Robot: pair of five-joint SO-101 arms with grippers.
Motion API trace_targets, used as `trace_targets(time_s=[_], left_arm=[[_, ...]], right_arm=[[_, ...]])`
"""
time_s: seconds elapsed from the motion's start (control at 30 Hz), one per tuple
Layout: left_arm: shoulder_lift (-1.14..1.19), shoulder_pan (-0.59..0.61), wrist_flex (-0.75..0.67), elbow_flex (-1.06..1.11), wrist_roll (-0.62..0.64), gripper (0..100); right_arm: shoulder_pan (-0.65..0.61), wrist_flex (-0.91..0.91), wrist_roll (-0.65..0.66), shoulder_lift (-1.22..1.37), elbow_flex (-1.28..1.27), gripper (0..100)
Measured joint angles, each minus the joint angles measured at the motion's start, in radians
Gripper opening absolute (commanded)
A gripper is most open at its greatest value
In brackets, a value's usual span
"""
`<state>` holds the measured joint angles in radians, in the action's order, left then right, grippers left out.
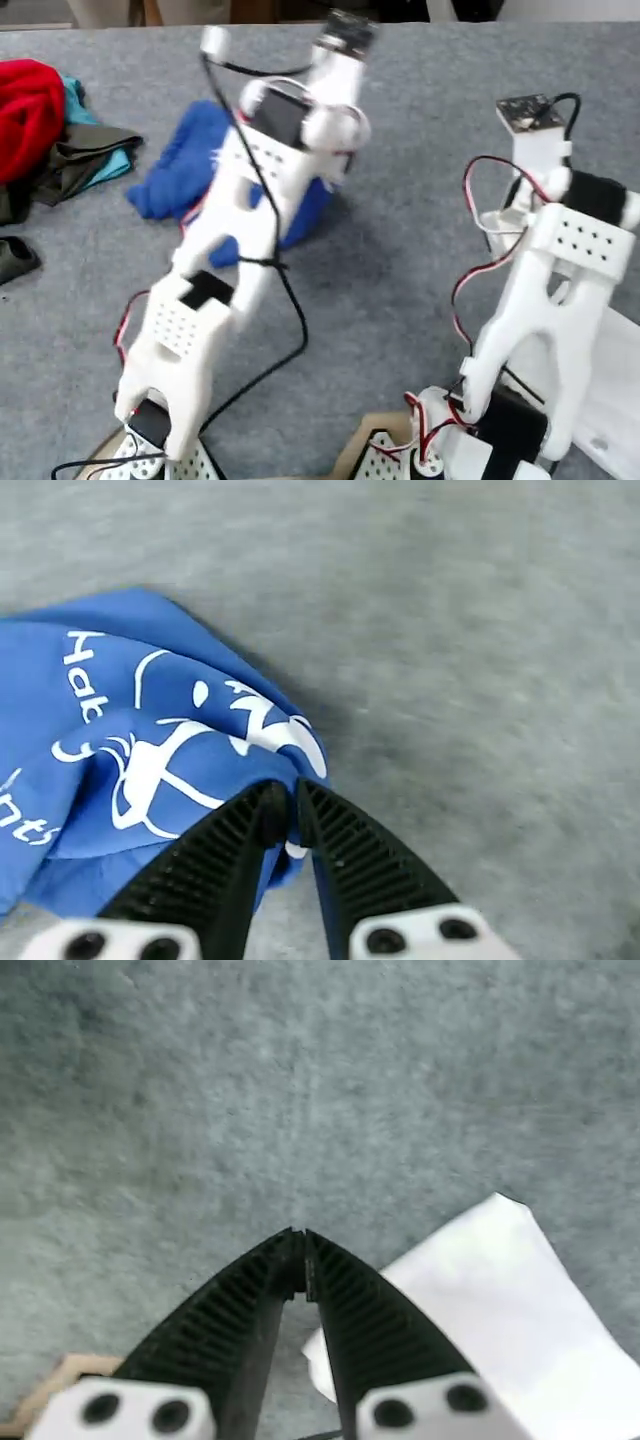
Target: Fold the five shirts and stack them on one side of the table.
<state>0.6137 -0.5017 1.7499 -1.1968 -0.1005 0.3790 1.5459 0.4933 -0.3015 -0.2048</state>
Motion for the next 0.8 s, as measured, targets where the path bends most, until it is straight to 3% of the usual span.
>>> trace_targets(time_s=[0.27, 0.4, 0.5, 0.63, 0.8], left_arm=[[-0.124, -0.087, 0.0, 0.0, 0.034, 3], [-0.264, -0.066, 0.0, 0.0, 0.044, 15], [-0.345, 0.026, 0.0, -0.002, 0.084, 22], [-0.402, 0.221, 0.0, 0.038, 0.124, 23], [-0.422, 0.488, 0.0, 0.117, 0.084, 23]], right_arm=[[0.066, 0.0, 0.126, 0.0, 0.077, 0.5], [0.068, 0.0, 0.141, 0.0, 0.15, 0.5], [0.031, 0.0, 0.158, 0.0, 0.183, 0.5], [-0.072, 0.0, 0.181, 0.003, 0.184, 0.5], [-0.178, -0.002, 0.181, 0.031, 0.184, 5.2]])
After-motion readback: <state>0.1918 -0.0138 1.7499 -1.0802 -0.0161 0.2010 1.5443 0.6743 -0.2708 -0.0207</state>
